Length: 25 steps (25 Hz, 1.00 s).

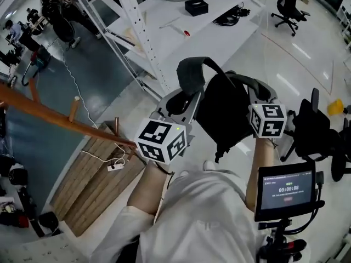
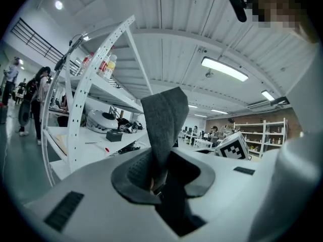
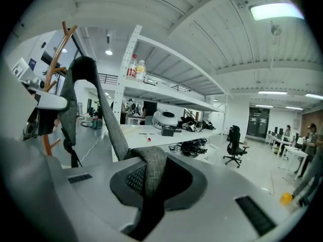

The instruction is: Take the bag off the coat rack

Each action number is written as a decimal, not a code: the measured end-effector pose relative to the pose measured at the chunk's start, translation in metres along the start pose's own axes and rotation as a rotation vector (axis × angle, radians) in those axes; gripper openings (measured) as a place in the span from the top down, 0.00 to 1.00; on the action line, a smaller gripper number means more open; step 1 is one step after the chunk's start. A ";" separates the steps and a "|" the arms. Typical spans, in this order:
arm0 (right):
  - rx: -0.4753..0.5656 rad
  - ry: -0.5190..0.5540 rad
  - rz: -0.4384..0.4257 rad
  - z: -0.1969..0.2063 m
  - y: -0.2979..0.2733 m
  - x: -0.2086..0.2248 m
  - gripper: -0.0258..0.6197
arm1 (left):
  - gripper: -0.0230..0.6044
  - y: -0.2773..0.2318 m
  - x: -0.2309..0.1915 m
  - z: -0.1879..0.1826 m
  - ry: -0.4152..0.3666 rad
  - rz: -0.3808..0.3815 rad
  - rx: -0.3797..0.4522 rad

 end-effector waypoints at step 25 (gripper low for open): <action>-0.114 -0.063 0.021 0.053 -0.011 0.015 0.89 | 0.83 -0.036 -0.001 0.052 0.107 0.099 -0.100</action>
Point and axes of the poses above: the fingertips, and each gripper's own axes: y backward along the fingers, x to its right, z out of its underside, the point moved 4 cm from there along y, backward along the fingers, and after that the axes turned 6 degrees about z, right-handed, at the moved point
